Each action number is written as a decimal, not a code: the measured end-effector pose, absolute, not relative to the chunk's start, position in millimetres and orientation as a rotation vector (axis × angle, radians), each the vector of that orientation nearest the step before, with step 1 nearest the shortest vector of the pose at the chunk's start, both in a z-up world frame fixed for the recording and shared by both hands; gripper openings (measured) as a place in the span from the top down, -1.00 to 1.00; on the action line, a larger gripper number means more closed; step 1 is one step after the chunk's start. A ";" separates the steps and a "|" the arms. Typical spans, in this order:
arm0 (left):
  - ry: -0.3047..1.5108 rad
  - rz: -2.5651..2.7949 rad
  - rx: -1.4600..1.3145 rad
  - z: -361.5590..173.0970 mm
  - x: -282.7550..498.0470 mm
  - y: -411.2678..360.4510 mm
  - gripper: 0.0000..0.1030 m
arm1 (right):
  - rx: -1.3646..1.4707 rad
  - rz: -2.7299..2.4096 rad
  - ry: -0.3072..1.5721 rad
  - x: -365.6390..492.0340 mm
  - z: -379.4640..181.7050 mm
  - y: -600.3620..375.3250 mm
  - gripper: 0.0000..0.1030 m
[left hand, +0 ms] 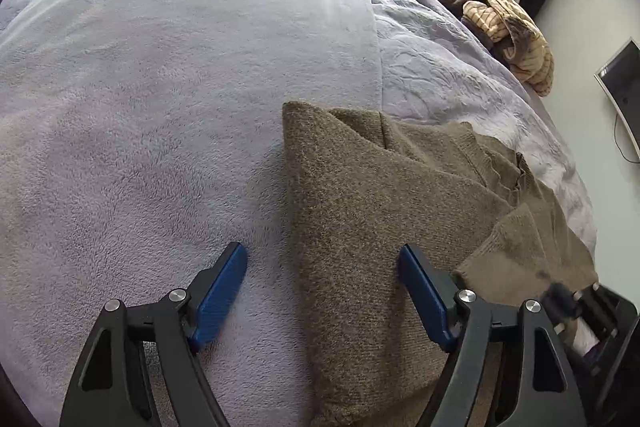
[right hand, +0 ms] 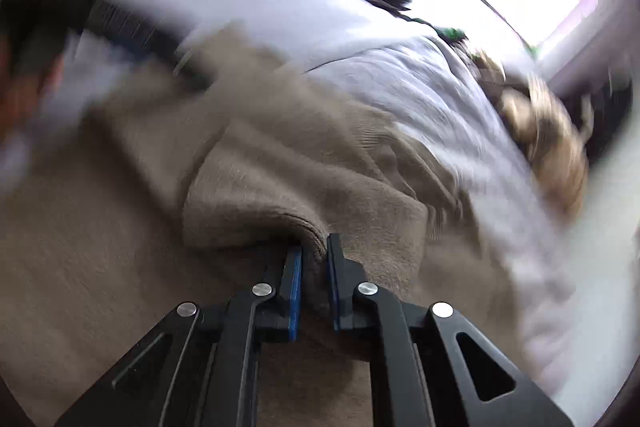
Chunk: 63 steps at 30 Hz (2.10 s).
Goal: Fold small clothes
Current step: 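Grasp the sweater's side edge with both tools and fold it over the body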
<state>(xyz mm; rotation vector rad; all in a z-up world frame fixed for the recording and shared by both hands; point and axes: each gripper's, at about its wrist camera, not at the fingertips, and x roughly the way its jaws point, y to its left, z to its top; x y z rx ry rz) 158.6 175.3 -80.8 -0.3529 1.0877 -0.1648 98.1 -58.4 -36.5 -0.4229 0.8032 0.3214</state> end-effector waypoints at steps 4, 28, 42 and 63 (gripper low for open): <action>1.087 -0.166 -0.339 -79.4 163.4 173.7 -0.55 | 0.024 0.200 0.818 117.0 -17.8 -148.8 0.75; 1.123 -0.371 -0.397 -77.5 187.4 186.9 0.77 | 0.962 0.596 1.149 124.9 -132.7 0.7 0.83; 1.121 -0.359 -0.358 -89.8 187.4 206.4 0.77 | 0.849 0.626 1.159 135.2 -103.9 -13.4 0.22; 1.066 -0.254 -0.256 -60.5 168.7 193.2 0.77 | 0.844 -0.053 0.962 91.8 -85.9 -278.6 0.81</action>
